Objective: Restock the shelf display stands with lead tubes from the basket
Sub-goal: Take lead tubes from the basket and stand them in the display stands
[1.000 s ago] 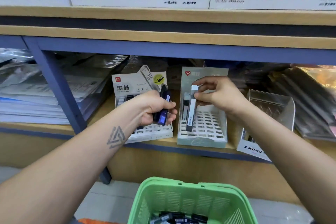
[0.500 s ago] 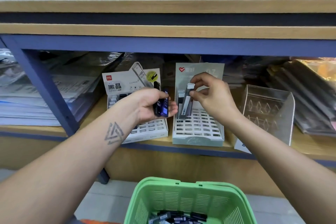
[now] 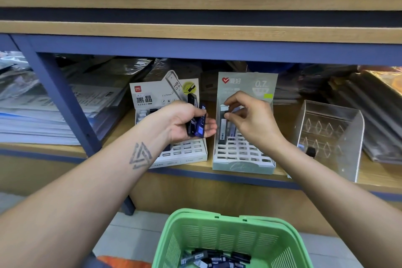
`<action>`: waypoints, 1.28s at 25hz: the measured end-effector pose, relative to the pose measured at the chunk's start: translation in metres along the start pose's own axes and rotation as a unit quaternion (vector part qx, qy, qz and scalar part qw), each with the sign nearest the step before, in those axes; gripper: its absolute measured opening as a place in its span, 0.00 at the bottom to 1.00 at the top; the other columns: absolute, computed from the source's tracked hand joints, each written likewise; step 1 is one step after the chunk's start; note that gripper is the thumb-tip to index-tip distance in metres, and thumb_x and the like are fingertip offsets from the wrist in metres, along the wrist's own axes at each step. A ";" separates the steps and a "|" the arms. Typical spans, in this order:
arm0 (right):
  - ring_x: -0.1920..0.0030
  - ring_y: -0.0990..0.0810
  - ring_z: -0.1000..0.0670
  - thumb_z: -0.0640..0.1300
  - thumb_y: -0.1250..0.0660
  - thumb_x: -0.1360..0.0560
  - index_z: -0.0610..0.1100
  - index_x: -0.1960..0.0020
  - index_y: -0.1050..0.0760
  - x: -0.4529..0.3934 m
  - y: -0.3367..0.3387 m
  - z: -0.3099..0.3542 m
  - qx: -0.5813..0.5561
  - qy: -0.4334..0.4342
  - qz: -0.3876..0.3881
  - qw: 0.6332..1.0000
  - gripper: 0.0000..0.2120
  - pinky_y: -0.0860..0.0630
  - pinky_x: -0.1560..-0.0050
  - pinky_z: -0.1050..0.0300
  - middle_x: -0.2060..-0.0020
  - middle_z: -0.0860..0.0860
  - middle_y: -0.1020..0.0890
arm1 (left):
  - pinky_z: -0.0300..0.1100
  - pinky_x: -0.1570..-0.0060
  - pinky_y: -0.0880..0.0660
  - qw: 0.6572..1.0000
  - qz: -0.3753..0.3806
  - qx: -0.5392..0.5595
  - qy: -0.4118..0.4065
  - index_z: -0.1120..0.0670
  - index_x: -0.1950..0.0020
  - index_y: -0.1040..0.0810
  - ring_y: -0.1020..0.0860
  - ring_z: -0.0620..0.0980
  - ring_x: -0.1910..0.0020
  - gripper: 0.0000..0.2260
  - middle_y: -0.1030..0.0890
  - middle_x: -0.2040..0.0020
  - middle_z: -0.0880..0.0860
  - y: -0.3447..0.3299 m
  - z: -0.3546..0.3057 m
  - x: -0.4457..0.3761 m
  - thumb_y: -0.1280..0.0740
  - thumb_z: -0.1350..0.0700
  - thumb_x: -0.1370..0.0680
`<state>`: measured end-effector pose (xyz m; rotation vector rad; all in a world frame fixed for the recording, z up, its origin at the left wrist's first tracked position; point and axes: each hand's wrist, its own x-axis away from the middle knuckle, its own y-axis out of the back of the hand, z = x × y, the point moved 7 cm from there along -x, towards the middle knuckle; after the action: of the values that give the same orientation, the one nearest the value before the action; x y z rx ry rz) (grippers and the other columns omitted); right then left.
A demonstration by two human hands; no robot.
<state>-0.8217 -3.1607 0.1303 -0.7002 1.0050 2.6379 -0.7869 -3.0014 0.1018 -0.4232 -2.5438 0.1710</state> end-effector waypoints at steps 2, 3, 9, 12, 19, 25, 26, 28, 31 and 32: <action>0.58 0.16 0.54 0.37 0.26 0.25 0.47 0.46 0.22 0.001 -0.001 0.002 0.006 0.005 0.007 1.000 0.10 0.19 0.55 0.56 0.55 0.52 0.18 | 0.56 0.44 0.26 1.000 0.000 -0.002 -0.003 0.65 0.50 0.28 0.20 0.56 0.57 0.08 0.20 0.56 0.63 0.001 0.000 0.001 0.43 0.63 0.15; 0.58 0.16 0.53 0.37 0.26 0.25 0.47 0.47 0.22 0.000 0.000 0.002 0.009 0.005 0.008 1.000 0.10 0.18 0.54 0.55 0.55 0.52 0.19 | 0.56 0.43 0.25 1.000 0.001 -0.002 -0.004 0.65 0.49 0.28 0.20 0.56 0.57 0.08 0.20 0.55 0.63 0.001 0.000 0.001 0.43 0.63 0.15; 0.57 0.17 0.52 0.37 0.26 0.25 0.48 0.49 0.23 0.000 0.002 -0.007 0.014 -0.020 0.013 1.000 0.09 0.20 0.56 0.58 0.56 0.54 0.18 | 0.58 0.44 0.25 1.000 0.012 0.002 -0.014 0.65 0.47 0.27 0.19 0.58 0.56 0.07 0.19 0.54 0.64 0.001 -0.002 0.002 0.42 0.63 0.15; 0.55 0.18 0.51 0.38 0.29 0.23 0.47 0.47 0.21 0.004 -0.004 -0.007 0.058 -0.007 0.010 0.998 0.07 0.23 0.56 0.61 0.55 0.51 0.17 | 0.60 0.43 0.26 1.000 0.020 -0.009 -0.012 0.65 0.49 0.27 0.19 0.58 0.55 0.09 0.19 0.53 0.63 -0.001 -0.001 0.001 0.43 0.61 0.15; 0.50 0.18 0.48 0.41 0.33 0.21 0.47 0.39 0.20 0.004 -0.009 -0.008 0.126 0.001 0.050 0.991 0.11 0.19 0.48 0.48 0.50 0.50 0.15 | 0.64 0.46 0.25 0.999 0.028 -0.046 0.006 0.62 0.47 0.26 0.18 0.60 0.54 0.09 0.17 0.52 0.61 0.002 0.003 0.001 0.42 0.58 0.15; 0.56 0.18 0.51 0.42 0.35 0.20 0.49 0.34 0.22 0.003 0.001 0.005 0.119 -0.016 0.019 0.993 0.15 0.20 0.51 0.54 0.53 0.52 0.16 | 0.58 0.60 0.17 0.995 0.063 -0.079 -0.022 0.61 0.39 0.24 0.15 0.61 0.60 0.09 0.15 0.55 0.64 0.001 0.000 0.006 0.37 0.59 0.17; 0.58 0.17 0.52 0.43 0.34 0.20 0.49 0.35 0.21 0.000 0.002 0.008 0.074 -0.033 0.015 0.997 0.15 0.20 0.52 0.53 0.55 0.52 0.16 | 0.56 0.61 0.16 0.994 0.071 -0.084 -0.029 0.62 0.37 0.24 0.14 0.60 0.59 0.10 0.15 0.54 0.65 0.001 -0.001 0.008 0.37 0.61 0.17; 0.61 0.16 0.50 0.46 0.32 0.20 0.48 0.36 0.21 -0.002 -0.002 0.012 -0.035 -0.089 0.034 0.995 0.13 0.18 0.55 0.50 0.56 0.50 0.15 | 0.55 0.60 0.16 0.991 0.084 -0.095 -0.038 0.63 0.38 0.24 0.14 0.61 0.58 0.10 0.16 0.51 0.66 0.001 -0.002 0.012 0.36 0.63 0.18; 0.64 0.17 0.49 0.46 0.29 0.22 0.46 0.36 0.22 0.001 -0.012 0.011 -0.130 -0.155 0.061 0.977 0.16 0.20 0.64 0.55 0.56 0.45 0.15 | 0.57 0.54 0.18 0.987 0.094 -0.126 -0.037 0.62 0.42 0.23 0.15 0.62 0.55 0.07 0.17 0.48 0.68 0.002 -0.001 0.018 0.36 0.64 0.19; 0.66 0.19 0.50 0.45 0.28 0.22 0.45 0.37 0.22 0.002 -0.013 0.011 -0.148 -0.166 0.062 0.973 0.15 0.22 0.66 0.58 0.57 0.43 0.15 | 0.57 0.53 0.18 0.985 0.102 -0.139 -0.031 0.63 0.43 0.22 0.15 0.62 0.54 0.06 0.17 0.47 0.69 0.003 0.000 0.020 0.35 0.64 0.19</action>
<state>-0.8223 -3.1431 0.1291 -0.2370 0.5857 2.9155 -0.8025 -2.9923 0.1109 -0.7987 -2.5897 -0.0994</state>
